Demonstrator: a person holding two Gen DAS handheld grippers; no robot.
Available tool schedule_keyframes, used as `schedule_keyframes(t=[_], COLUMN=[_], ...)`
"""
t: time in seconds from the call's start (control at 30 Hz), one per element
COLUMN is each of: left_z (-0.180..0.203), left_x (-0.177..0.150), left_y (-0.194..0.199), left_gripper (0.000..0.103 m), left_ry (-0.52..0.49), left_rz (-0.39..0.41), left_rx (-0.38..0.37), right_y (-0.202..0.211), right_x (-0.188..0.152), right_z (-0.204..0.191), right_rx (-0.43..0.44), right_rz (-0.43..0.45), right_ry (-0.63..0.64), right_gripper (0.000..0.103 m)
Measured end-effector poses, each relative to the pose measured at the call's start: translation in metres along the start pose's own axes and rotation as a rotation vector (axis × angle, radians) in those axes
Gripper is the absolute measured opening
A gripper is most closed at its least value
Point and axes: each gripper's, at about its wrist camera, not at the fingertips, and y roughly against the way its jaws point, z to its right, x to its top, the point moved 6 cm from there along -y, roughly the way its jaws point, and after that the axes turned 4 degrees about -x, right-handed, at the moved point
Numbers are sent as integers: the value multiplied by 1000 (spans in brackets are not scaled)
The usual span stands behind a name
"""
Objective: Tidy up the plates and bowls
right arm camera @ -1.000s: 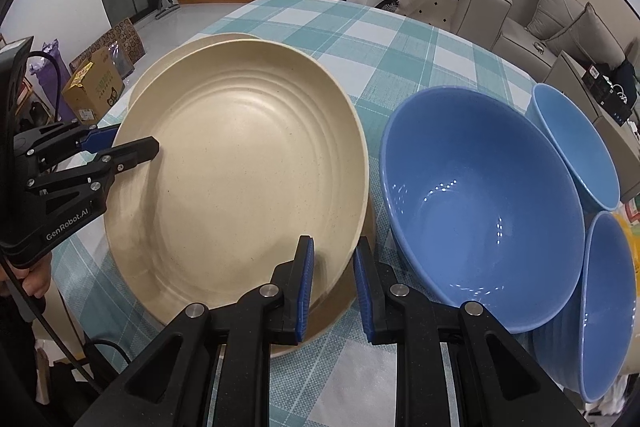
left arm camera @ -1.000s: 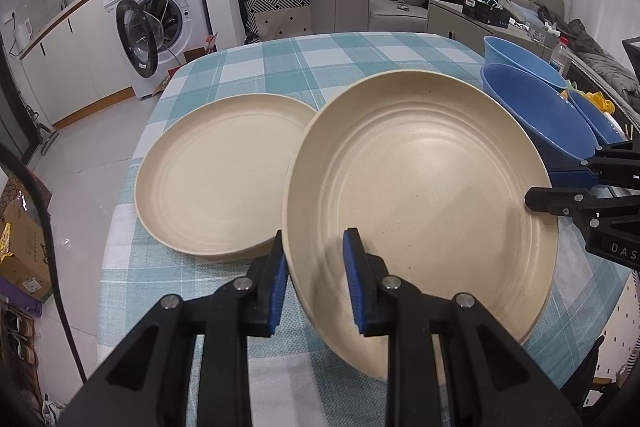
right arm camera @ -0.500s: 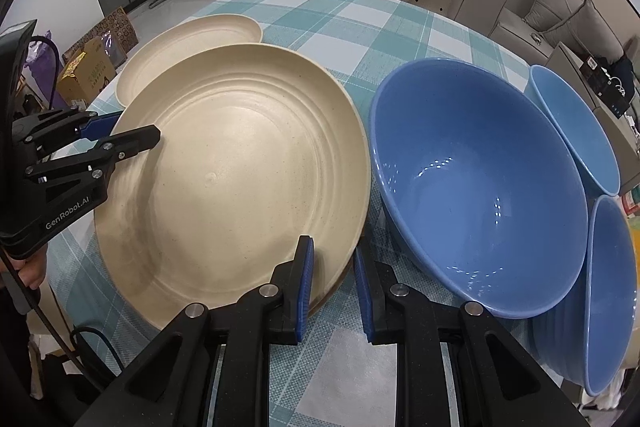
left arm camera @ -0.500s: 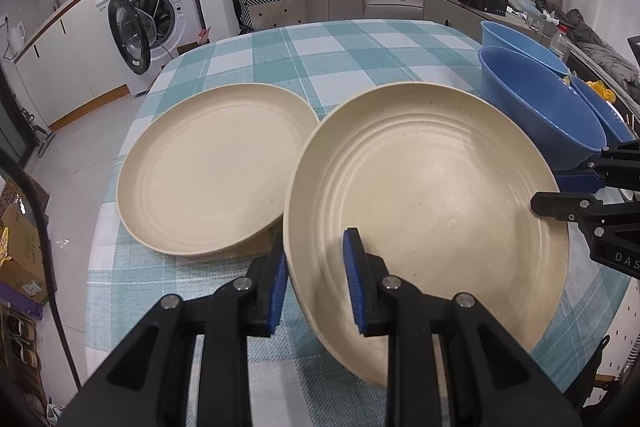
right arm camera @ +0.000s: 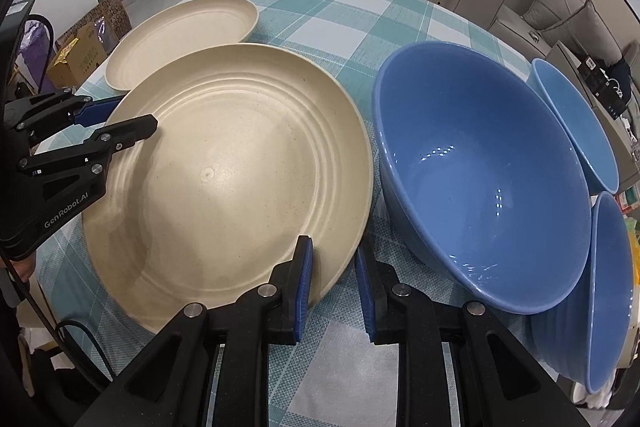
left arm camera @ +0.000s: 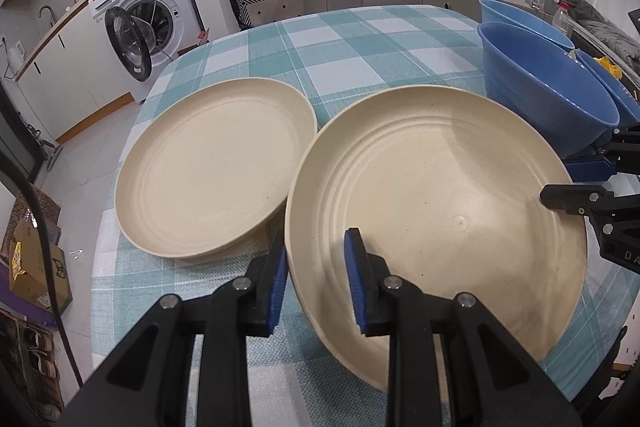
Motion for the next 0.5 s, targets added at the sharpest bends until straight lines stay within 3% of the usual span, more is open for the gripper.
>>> schedule_keyframes(t=[0.27, 0.4, 0.5], left_z=[1, 0, 0], left_x=[-2, -3, -3], left_y=[-3, -4, -4], left_gripper=[26, 27, 36], left_ry=[-3, 11, 23], left_rz=[-7, -10, -15], left_rx=[1, -7, -41], right_y=[-8, -8, -6], right_x=[4, 3, 4], right_z=[2, -1, -3], right_rx=[9, 32, 52], right_rz=[-3, -4, 9], right_ry=[-12, -20, -37], right_gripper=[25, 35, 44])
